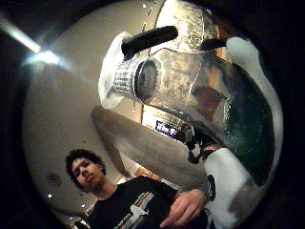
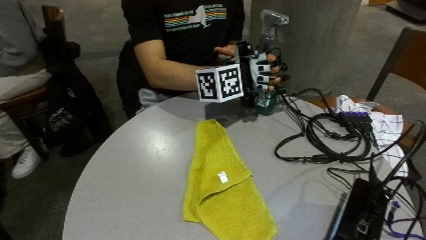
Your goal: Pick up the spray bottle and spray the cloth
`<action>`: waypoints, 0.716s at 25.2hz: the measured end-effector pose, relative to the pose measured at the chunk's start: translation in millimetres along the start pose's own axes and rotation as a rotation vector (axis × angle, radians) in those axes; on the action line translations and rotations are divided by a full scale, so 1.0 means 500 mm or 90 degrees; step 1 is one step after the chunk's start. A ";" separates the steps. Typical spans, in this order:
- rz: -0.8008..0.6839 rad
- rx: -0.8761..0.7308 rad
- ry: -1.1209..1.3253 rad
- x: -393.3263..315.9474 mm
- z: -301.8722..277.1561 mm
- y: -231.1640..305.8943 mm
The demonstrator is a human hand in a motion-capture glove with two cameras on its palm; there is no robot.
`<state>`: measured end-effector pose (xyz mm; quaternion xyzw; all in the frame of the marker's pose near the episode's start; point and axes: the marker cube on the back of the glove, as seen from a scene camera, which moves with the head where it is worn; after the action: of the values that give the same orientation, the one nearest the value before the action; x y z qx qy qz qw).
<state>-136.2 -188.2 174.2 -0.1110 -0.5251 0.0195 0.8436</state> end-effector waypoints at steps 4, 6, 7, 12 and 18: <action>0.017 0.004 -0.005 0.020 0.007 -0.003; 0.030 0.001 0.000 0.024 0.003 0.000; 0.036 -0.003 0.011 0.024 -0.001 0.004; 0.016 0.041 0.152 0.003 -0.062 0.061; -0.072 0.198 0.371 -0.036 -0.227 0.186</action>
<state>-35.4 -119.2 90.7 0.0477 -0.2575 0.0202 0.9649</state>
